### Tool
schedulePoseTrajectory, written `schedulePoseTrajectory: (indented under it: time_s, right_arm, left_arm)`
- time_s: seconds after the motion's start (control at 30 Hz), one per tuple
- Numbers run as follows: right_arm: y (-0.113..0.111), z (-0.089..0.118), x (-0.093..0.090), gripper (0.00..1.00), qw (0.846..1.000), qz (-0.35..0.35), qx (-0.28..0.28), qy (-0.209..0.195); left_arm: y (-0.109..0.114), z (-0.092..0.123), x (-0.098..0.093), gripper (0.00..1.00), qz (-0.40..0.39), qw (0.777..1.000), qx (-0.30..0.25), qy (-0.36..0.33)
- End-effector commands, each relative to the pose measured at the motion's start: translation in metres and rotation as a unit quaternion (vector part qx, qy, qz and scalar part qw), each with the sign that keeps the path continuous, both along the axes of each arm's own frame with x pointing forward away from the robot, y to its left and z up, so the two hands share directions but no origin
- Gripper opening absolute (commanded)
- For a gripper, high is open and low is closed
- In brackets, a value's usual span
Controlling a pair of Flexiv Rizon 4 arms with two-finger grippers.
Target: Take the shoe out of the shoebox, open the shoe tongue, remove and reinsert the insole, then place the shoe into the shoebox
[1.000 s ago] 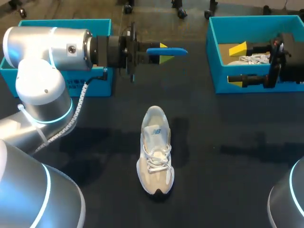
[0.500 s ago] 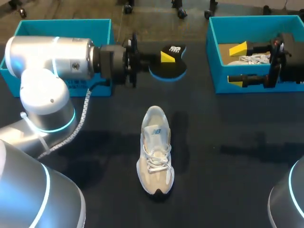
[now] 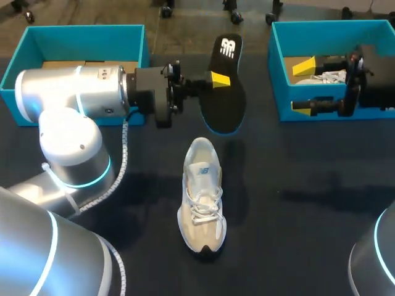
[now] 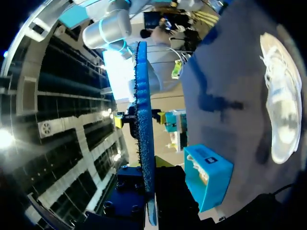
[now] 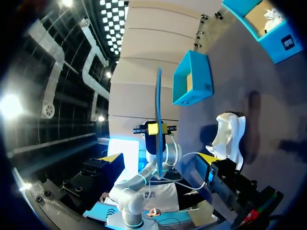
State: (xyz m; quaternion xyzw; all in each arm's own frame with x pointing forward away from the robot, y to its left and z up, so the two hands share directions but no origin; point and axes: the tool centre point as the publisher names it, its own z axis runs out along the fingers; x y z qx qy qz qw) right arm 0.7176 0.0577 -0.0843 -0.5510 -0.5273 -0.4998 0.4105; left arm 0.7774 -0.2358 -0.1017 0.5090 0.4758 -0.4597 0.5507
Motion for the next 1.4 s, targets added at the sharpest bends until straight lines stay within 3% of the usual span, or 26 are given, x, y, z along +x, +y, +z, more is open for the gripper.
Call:
schedulePoseTrajectory:
  time_s: [0.03,0.37,0.53,0.63,0.97,1.2,1.33,1.4]
  right_arm:
    - [0.015,-0.006,0.003,1.0,1.0,0.003,-0.001,0.002]
    - [0.043,-0.013,0.012,1.0,1.0,0.026,0.001,0.006]
    - [0.045,-0.012,0.016,0.62,1.0,0.031,0.0,0.004]
    - [0.047,-0.011,0.017,0.45,0.999,0.036,-0.002,0.004]
    - [0.051,-0.011,0.019,0.38,0.999,0.044,0.0,0.007]
    - [0.055,-0.013,0.019,0.32,0.999,0.05,0.001,0.011]
    - [0.055,-0.013,0.019,0.19,0.999,0.048,0.002,0.011]
    - [0.056,-0.013,0.019,0.18,0.999,0.048,0.003,0.011]
  left_arm:
    - [-0.007,-0.002,0.0,0.0,0.01,1.0,-0.013,-0.007]
    - [-0.027,0.004,0.004,0.0,0.018,0.999,-0.028,-0.006]
    - [-0.038,0.003,0.003,0.0,0.015,0.999,-0.031,-0.008]
    - [-0.047,0.002,0.005,0.0,0.017,0.999,-0.033,-0.009]
    - [-0.059,0.002,0.019,0.0,0.03,0.999,-0.042,-0.011]
    - [-0.066,0.004,0.019,0.0,0.022,0.999,-0.046,-0.016]
    - [-0.068,0.006,0.015,0.0,0.021,0.998,-0.052,-0.012]
    - [-0.069,0.005,0.013,0.0,0.02,0.998,-0.053,-0.009]
